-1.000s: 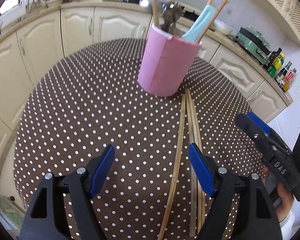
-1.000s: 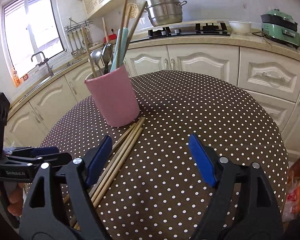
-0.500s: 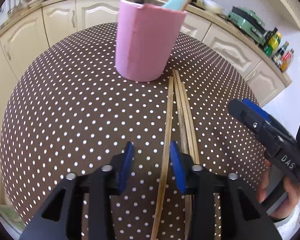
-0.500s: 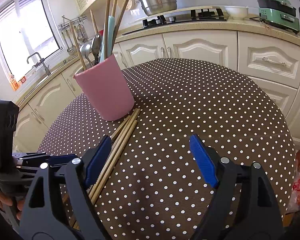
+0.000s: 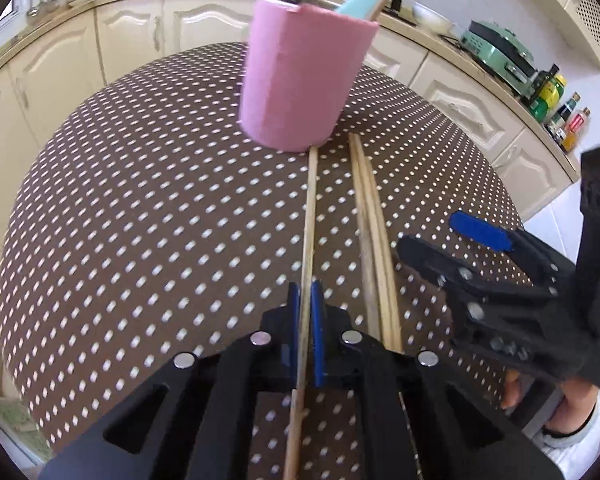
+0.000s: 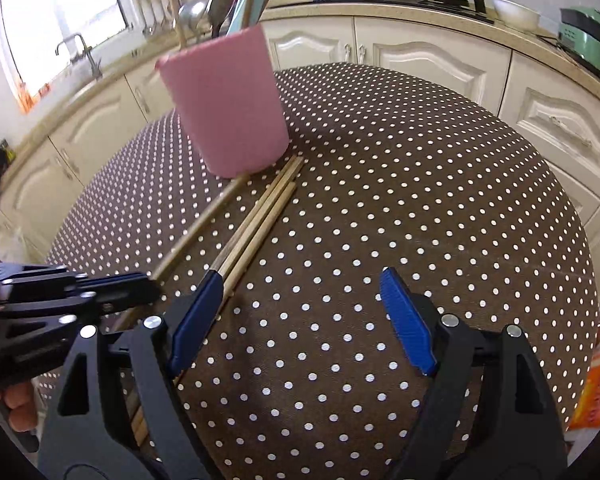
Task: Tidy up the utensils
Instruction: 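Grasp a wooden chopstick with the left gripper while the right gripper grasps another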
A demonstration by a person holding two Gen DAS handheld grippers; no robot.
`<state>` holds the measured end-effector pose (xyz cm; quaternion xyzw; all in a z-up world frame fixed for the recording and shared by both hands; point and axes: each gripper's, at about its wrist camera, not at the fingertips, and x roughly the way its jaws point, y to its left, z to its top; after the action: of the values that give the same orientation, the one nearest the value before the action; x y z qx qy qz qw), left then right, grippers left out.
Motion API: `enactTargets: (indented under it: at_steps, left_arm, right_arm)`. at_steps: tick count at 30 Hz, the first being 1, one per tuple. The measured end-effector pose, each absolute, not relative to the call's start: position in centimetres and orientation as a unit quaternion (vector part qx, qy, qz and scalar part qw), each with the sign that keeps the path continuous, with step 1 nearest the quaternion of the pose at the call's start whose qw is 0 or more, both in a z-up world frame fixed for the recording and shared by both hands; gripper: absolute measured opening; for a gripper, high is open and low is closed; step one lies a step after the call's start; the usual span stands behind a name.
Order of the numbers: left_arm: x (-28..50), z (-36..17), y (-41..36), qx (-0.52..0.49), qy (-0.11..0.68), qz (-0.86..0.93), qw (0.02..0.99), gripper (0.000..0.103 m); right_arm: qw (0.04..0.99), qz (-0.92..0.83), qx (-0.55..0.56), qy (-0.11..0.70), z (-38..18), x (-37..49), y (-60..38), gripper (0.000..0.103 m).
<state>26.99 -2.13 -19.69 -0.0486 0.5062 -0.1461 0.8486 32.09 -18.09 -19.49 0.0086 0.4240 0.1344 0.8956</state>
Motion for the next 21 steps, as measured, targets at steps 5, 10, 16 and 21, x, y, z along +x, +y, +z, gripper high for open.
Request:
enactTargets:
  at_steps: [5,10,16,21]
  left_arm:
    - [25.2,-19.8,0.3,-0.075,0.493,-0.112,0.859,0.005]
    - [25.5,-19.7,1.9,-0.093,0.488,-0.065,0.865,0.005]
    - [26.6,-19.9,3.0,-0.1,0.496,-0.071,0.859,0.006]
    - [29.3,-19.9,3.0,-0.092,0.511,-0.076,0.851,0.006]
  right_arm:
    - [0.893,0.126,-0.014,0.431,-19.6,32.4,-16.9,0.08]
    - [0.889,0.125,-0.028,0.44,-19.6,33.2,-15.9,0.08]
    - [0.877,0.127,-0.064,0.46,-19.7,33.9,-15.1,0.079]
    - [0.856,0.15,-0.089,0.487,-19.4,34.5,-14.8,0.064]
